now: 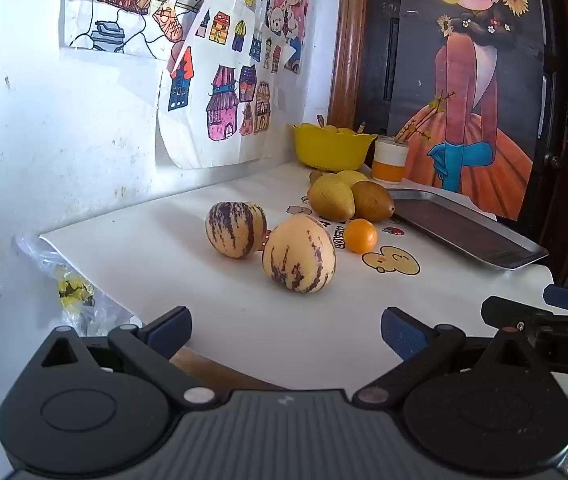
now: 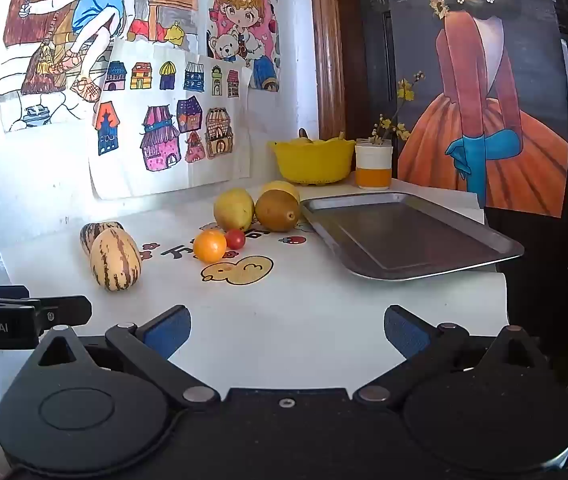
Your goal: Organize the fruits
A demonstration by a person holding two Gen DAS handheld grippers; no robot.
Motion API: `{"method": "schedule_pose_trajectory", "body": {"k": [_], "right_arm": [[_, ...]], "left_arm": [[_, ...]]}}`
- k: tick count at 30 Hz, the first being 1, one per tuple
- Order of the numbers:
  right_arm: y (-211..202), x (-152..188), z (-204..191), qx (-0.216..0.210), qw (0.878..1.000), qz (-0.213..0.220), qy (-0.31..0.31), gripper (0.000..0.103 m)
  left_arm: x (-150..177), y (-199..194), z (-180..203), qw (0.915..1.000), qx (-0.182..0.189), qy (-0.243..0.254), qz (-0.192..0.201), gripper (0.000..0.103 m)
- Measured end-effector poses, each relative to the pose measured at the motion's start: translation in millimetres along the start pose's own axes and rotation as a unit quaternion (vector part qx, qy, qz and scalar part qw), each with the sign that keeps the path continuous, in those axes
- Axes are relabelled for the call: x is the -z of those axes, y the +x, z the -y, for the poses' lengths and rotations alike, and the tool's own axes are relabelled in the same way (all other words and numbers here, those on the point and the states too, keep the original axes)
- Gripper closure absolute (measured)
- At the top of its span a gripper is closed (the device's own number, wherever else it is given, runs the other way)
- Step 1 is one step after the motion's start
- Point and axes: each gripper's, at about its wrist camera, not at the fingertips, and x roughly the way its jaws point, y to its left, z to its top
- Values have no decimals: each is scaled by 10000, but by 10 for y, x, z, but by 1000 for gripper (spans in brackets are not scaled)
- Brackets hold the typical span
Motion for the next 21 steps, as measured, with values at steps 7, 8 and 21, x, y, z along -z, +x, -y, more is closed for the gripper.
{"method": "schedule_pose_trajectory", "body": {"k": [7, 8, 21], "right_arm": [[4, 3, 2, -5, 10000, -10, 0, 0], [5, 3, 2, -6, 10000, -12, 1, 0], [10, 6, 0, -1, 10000, -17, -5, 0]], "left_arm": [[2, 8, 5, 10000, 13, 1, -5, 0], [3, 11, 6, 10000, 19, 0, -7, 0], [2, 29, -11, 10000, 17, 2, -29, 0]]}}
